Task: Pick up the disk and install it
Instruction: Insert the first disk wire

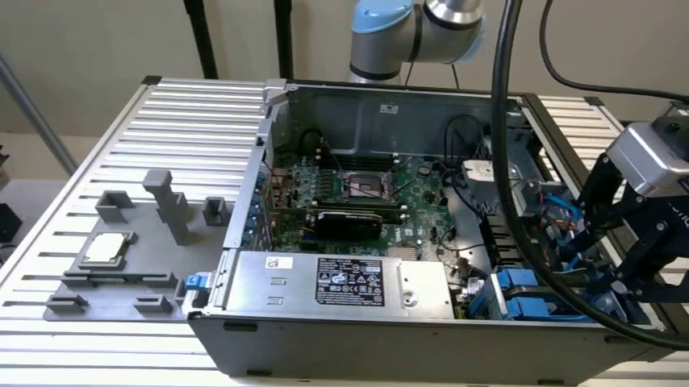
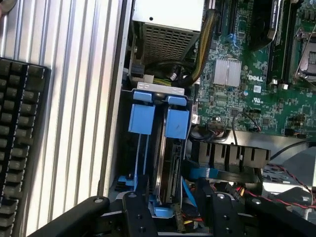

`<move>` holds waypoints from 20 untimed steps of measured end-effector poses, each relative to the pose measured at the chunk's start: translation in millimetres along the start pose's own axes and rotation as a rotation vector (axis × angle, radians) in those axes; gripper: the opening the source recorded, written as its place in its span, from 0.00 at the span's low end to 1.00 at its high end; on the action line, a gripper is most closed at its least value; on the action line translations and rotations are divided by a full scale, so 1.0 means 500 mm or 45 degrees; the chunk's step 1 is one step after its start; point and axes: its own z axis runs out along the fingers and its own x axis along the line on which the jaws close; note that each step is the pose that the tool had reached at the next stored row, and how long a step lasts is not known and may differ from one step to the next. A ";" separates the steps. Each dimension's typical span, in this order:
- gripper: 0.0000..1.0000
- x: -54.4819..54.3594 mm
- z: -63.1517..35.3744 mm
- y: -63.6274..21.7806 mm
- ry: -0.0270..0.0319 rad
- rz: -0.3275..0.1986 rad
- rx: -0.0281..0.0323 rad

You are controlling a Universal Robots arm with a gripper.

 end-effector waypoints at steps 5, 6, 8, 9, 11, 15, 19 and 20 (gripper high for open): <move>1.00 0.000 0.003 -0.002 0.0034 -0.039 0.0179; 1.00 0.001 0.003 -0.002 0.0042 -0.047 0.0212; 1.00 0.001 0.005 -0.002 0.0056 -0.062 0.0280; 1.00 0.001 0.005 -0.003 0.0063 -0.069 0.0315; 1.00 0.001 0.007 -0.004 0.0060 -0.080 0.0365; 1.00 0.002 0.009 -0.006 0.0003 -0.095 0.0421; 1.00 0.002 0.009 -0.006 -0.0078 -0.101 0.0432; 1.00 0.002 0.009 -0.006 -0.0094 -0.102 0.0433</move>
